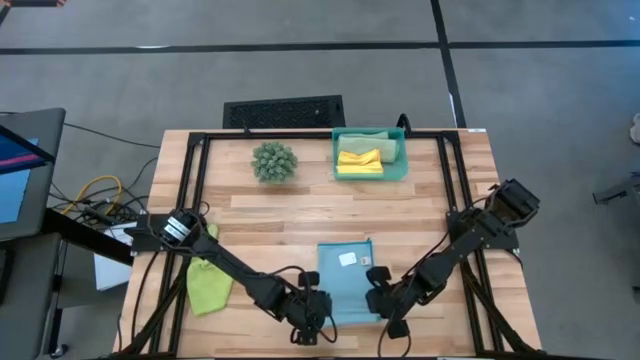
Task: Roll microfiber towels into tight, uniform cylinder then place into a basket
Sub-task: Roll the blue microfiber cloth
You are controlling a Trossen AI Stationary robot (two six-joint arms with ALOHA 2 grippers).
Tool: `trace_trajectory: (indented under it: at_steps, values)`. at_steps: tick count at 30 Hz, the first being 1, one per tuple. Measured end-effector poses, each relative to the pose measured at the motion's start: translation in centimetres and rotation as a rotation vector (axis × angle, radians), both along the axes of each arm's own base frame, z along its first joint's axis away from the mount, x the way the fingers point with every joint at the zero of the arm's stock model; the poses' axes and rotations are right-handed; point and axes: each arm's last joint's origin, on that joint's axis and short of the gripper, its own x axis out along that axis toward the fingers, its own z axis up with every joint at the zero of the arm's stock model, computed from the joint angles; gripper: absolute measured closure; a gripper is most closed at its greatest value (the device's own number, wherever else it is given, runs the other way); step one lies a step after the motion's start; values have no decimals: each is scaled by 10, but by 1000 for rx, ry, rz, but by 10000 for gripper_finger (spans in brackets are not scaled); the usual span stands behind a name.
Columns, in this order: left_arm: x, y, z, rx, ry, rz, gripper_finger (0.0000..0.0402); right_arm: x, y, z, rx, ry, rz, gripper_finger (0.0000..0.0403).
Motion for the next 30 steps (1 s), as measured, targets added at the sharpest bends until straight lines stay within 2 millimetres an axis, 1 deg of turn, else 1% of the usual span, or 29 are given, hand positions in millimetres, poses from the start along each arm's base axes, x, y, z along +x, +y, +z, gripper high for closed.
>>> trace_trajectory:
  at_steps: [5,9,12,14,17,20,22,26,30]
  values:
    - [0,1,0,16,-3,14,291,0,0,0,15,8,-27,312]
    - [-1,3,3,40,-19,36,312,-1,-2,-2,0,35,-39,280]
    - [-3,3,6,69,-25,65,332,-9,-6,-2,-26,115,-92,261]
    - [-4,3,6,83,-37,79,346,-14,-4,-2,-41,127,-107,259]
    - [-4,3,7,90,-42,83,367,-20,1,-2,-70,104,-95,270]
    - [-3,2,7,87,-53,86,385,-22,6,1,-66,69,-74,288]
    - [0,1,10,80,-94,79,396,-21,7,5,-64,33,-62,299]
    - [7,-4,15,49,-191,31,399,-14,6,8,-91,-58,-80,312]
    - [6,-4,7,10,-204,-1,401,-9,2,6,-85,-42,-97,315]
